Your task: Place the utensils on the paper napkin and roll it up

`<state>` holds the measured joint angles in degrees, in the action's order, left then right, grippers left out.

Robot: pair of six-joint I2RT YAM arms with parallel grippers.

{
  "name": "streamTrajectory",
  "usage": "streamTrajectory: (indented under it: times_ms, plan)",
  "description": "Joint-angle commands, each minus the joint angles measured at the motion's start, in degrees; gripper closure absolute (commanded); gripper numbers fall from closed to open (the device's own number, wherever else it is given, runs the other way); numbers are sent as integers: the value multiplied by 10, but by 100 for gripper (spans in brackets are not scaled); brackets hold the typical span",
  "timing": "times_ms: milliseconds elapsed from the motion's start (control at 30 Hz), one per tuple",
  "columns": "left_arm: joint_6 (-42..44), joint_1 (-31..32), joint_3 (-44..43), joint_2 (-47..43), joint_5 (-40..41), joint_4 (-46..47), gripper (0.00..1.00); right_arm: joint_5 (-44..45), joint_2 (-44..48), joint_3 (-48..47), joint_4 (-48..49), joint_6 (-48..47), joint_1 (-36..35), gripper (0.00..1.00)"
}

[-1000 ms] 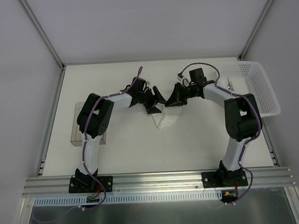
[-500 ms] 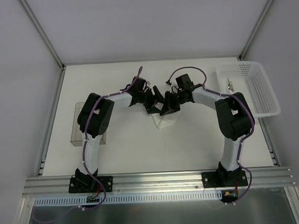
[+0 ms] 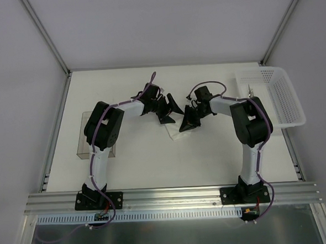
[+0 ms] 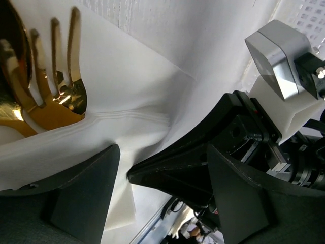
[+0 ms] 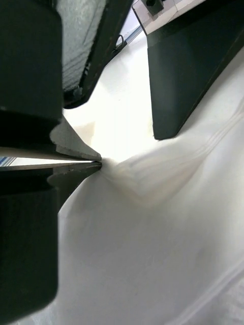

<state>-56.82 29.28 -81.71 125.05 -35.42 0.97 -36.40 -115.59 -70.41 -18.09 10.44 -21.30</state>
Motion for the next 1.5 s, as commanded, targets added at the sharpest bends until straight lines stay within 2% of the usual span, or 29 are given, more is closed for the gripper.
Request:
streamTrajectory:
  times_ms: [0,200,433,600,700,833,1033,1200,1333,1467]
  plan:
    - [59,3,23,-30,63,-74,29,48,-15,-6,-40,-2,12,92]
    - [110,-3,25,-101,68,-58,30,50,-25,-14,-54,-2,18,92]
    - [116,-3,45,-151,64,-30,41,51,-31,-24,-59,-4,18,92]
    - [111,3,20,-121,16,-12,65,49,-31,-26,-70,-6,18,92]
    - [99,11,4,-89,6,-11,73,46,-34,-28,-72,-5,19,92]
    - [71,11,5,-45,1,-11,79,40,-39,-32,-75,5,24,92]
    - [91,15,2,-16,32,-45,86,28,-50,-45,-82,18,28,92]
    - [87,15,-15,17,51,-93,100,17,-43,-52,-90,4,28,92]
    - [84,15,-23,34,62,-113,100,-16,-16,-52,-71,-9,25,90]
    - [82,16,-31,41,62,-121,100,-59,25,-37,-3,3,21,89]
